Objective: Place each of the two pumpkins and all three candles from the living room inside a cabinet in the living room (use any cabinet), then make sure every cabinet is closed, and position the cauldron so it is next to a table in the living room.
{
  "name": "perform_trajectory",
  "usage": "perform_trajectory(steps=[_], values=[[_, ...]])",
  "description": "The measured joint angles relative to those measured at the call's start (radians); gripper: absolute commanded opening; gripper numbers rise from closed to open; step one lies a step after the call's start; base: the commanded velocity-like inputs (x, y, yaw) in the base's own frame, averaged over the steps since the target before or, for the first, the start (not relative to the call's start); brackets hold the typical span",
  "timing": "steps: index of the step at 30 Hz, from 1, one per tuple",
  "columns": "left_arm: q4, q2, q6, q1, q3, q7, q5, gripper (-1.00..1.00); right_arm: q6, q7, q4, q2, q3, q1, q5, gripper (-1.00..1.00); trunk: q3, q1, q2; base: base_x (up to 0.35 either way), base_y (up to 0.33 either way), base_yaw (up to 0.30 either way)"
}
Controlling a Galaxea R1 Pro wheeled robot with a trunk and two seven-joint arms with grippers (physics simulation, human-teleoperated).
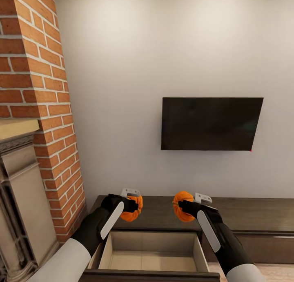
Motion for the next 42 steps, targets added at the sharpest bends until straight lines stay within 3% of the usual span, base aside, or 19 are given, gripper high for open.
perform_trajectory(steps=[4, 22, 30, 37, 42], values=[[0.001, 0.0, 0.003, 0.0, 0.0, -0.002, 0.001, -1.0, 0.004, 0.003, 0.0, 0.0, 0.0, 0.0, 0.0, -1.0, 0.0, 0.0, 0.0, 0.0, 0.0, 0.0], [0.018, -0.002, 0.01, 0.0, 0.0, -0.013, 0.0, -1.0, 0.005, 0.004, 0.062, 0.0, 0.013, -0.034, 0.0, -1.0, -0.056, 0.069, -0.126, 0.0, 0.0, 0.0], [0.151, -0.018, 0.009, -0.021, 0.001, -0.014, 0.0, -1.0, 0.005, 0.004, 0.067, 0.0, 0.014, -0.037, 0.0, -1.0, -0.082, 0.1, -0.182, 0.0, 0.0, 0.0], [0.183, -0.022, 0.009, -0.029, 0.002, -0.016, 0.0, -1.0, 0.009, 0.002, 0.073, 0.0, 0.014, -0.042, -0.001, -1.0, -0.104, 0.127, -0.231, 0.0, 0.0, 0.0], [0.209, -0.023, 0.005, -0.029, 0.002, -0.017, -0.001, -1.0, 0.078, -0.002, 0.151, 0.0, 0.014, -0.088, 0.0, -1.0, -0.119, 0.146, -0.266, 0.0, 0.0, 0.0]])
